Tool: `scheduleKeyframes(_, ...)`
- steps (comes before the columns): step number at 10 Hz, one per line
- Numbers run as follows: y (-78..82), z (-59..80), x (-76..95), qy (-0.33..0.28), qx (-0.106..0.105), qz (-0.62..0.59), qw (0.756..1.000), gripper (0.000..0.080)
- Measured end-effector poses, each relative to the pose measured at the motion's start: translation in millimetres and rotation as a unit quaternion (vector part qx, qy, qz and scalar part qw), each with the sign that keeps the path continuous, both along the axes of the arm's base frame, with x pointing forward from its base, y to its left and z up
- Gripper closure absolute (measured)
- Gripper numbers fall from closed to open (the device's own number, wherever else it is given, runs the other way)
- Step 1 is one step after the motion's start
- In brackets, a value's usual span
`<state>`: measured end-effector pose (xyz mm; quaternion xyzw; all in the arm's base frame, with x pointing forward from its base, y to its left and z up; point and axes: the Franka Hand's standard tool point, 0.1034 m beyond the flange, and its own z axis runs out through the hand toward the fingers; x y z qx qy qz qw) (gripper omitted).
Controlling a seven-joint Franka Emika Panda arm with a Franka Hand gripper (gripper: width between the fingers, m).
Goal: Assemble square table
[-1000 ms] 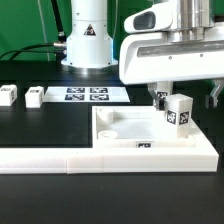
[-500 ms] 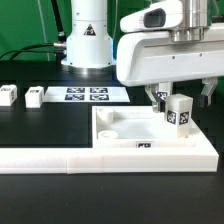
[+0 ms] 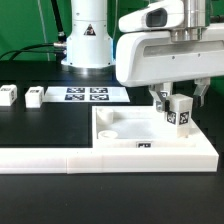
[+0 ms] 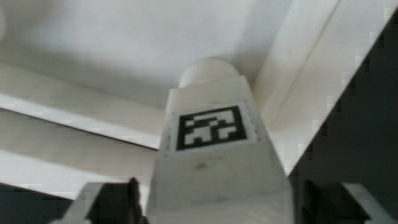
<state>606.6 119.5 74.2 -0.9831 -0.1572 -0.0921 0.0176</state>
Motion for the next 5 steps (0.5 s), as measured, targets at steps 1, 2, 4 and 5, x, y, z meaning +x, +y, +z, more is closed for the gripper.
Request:
scheduleKeyframes(1,-0.1,0.0,0.0,0.001,0.001,-0.008,1.000,0.0511)
scheduleKeyframes(2,0.0,0.0,0.0,0.002,0.005,-0.023,1.000,0.0511)
scheduleKeyframes(4,-1.8,0.4,0.7,0.007,0.022,-0.121,0.992,0.0511)
scheduleKeyframes(5,-2.3,0.6,1.1,0.009,0.029,-0.162,0.986,0.0511)
